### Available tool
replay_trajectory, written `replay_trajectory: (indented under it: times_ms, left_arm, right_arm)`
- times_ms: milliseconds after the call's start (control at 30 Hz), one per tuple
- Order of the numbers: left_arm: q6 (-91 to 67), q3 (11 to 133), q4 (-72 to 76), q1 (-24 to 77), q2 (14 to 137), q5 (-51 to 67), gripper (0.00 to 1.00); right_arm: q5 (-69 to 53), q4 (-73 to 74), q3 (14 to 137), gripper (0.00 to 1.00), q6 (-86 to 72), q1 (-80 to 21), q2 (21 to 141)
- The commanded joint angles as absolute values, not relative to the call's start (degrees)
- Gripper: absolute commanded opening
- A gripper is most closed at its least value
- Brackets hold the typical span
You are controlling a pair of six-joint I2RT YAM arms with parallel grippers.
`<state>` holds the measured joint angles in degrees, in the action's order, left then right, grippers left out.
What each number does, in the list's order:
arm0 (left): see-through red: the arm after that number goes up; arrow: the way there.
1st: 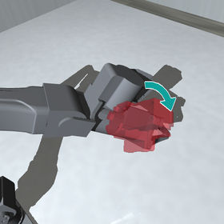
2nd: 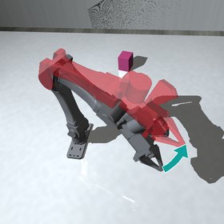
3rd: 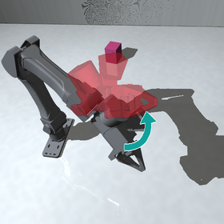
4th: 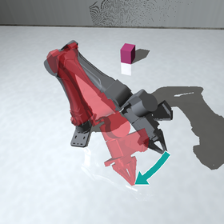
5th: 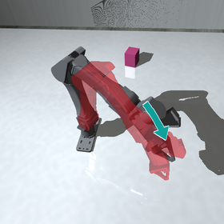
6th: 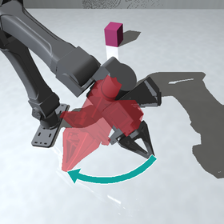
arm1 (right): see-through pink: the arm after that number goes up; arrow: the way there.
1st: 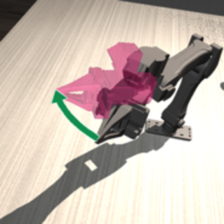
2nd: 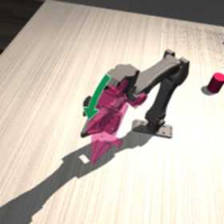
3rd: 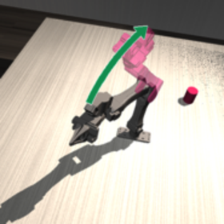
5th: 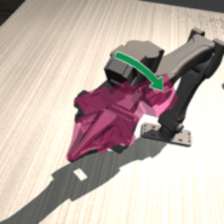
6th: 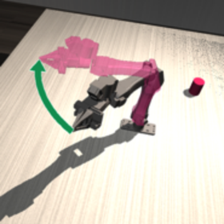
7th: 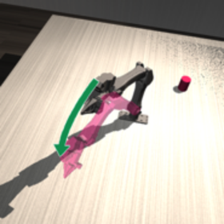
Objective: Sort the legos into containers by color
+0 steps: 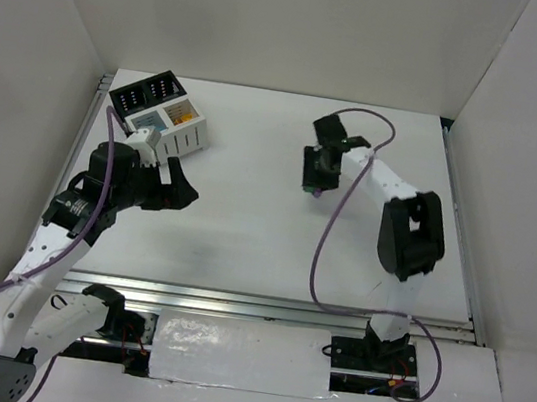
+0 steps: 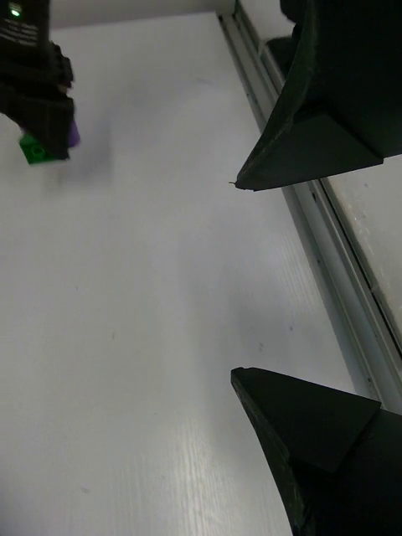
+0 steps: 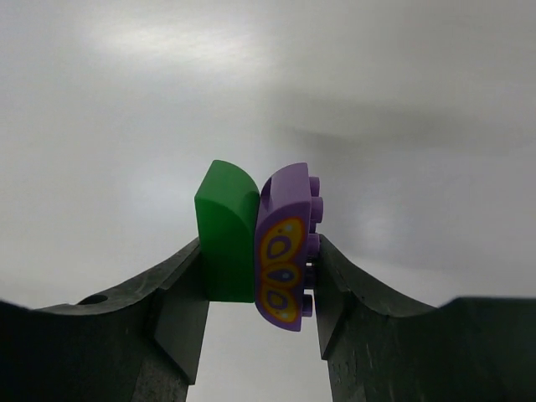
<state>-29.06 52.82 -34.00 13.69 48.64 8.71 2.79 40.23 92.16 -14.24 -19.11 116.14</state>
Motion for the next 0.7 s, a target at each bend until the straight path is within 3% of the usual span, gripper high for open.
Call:
replay_trajectory:
  times_ms: [0, 300, 667]
  left_arm:
    - [-36.99, 55.37, -25.32, 13.89, 47.11, 18.43, 0.99]
    - [-49.91, 54.67, -16.97, 14.06, 45.44, 28.64, 0.99]
    - [-51.33, 50.89, -17.05, 14.24, 42.1, 31.99, 0.93]
  right_arm:
    - [1.58, 29.01, 85.01, 0.0, -17.47, -34.22, 99.17]
    - [3.51, 15.57, 70.94, 0.0, -25.48, -56.14, 79.03]
    - [8.17, 18.89, 77.17, 0.0, -26.63, -63.01, 78.92]
